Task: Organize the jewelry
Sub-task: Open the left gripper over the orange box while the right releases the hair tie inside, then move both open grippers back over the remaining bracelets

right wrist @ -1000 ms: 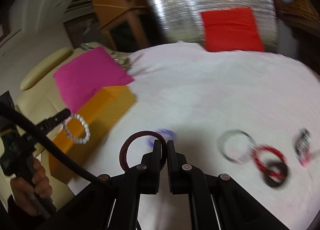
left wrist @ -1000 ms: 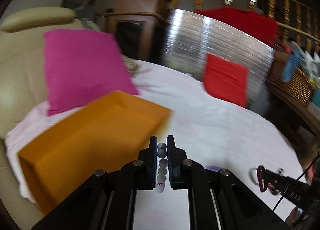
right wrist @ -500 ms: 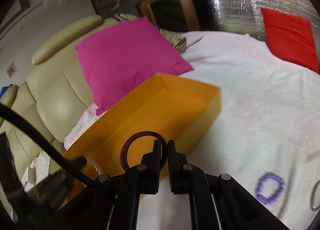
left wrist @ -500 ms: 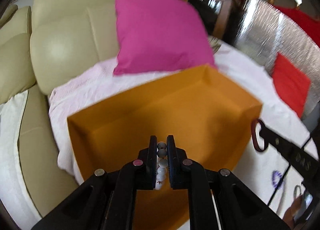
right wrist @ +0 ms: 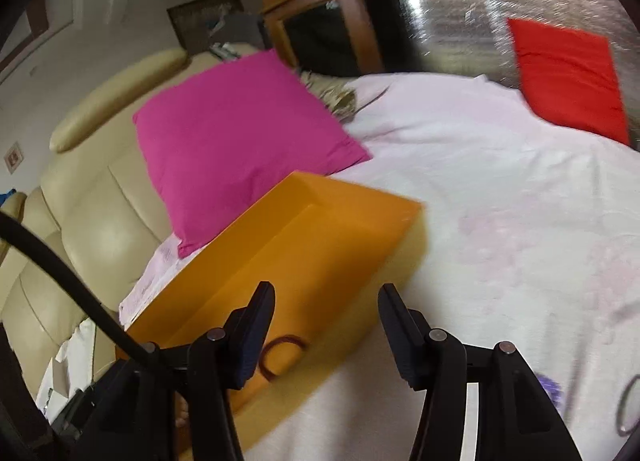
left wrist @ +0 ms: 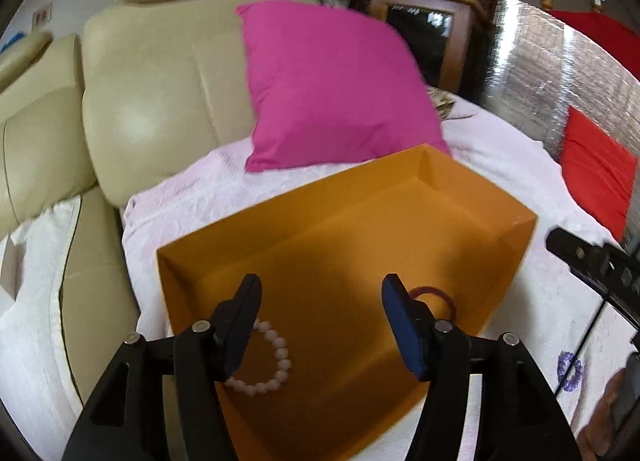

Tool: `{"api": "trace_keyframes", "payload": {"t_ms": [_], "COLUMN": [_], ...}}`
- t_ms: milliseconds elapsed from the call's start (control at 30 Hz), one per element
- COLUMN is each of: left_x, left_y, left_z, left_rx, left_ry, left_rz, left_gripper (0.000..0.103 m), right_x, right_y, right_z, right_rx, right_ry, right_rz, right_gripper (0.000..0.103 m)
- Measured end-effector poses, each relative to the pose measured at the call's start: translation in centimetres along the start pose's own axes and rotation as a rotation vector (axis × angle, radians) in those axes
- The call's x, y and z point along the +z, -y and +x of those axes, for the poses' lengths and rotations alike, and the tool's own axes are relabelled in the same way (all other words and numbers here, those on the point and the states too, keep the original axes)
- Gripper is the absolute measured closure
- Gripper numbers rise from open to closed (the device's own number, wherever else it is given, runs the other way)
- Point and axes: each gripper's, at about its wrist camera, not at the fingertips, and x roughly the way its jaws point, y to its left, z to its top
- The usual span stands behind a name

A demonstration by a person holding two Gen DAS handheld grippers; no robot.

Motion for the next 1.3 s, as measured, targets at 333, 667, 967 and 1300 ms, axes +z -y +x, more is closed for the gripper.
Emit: {"api": "trace_keyframes", "payload": {"t_ms": [333, 667, 967, 1300], "left_x": [-1.6, -4.9, -8.0, -11.0], "left_y": [6.2, 13.6, 19.4, 24.5], "left_z": [-3.7, -6.9, -7.5, -7.8], "left_rx": [-0.153, -0.231, -0.34, -0.389], "left_ry": [0.063, 0.092, 0.013, -0.063], "left_rz": [0.12, 0.283, 0.429, 0.529], "left_gripper": [0.027, 0.027, 0.027, 0.027], "right_x": [-2.9, -7.6, -12.3, -15.3], "right_y": [7.6, 14.5, 22.4, 28.4], "right_z": [-10.7, -20.9, -26.4, -24.3], "right_rx": [-0.116, -0.228, -0.345, -0.31], "right_ry": [0.078, 0.121, 0.124, -0.017], "right_rz": [0.022, 0.101, 0.217, 0.345], "right_gripper": [0.045, 0.044, 0.044, 0.048]}}
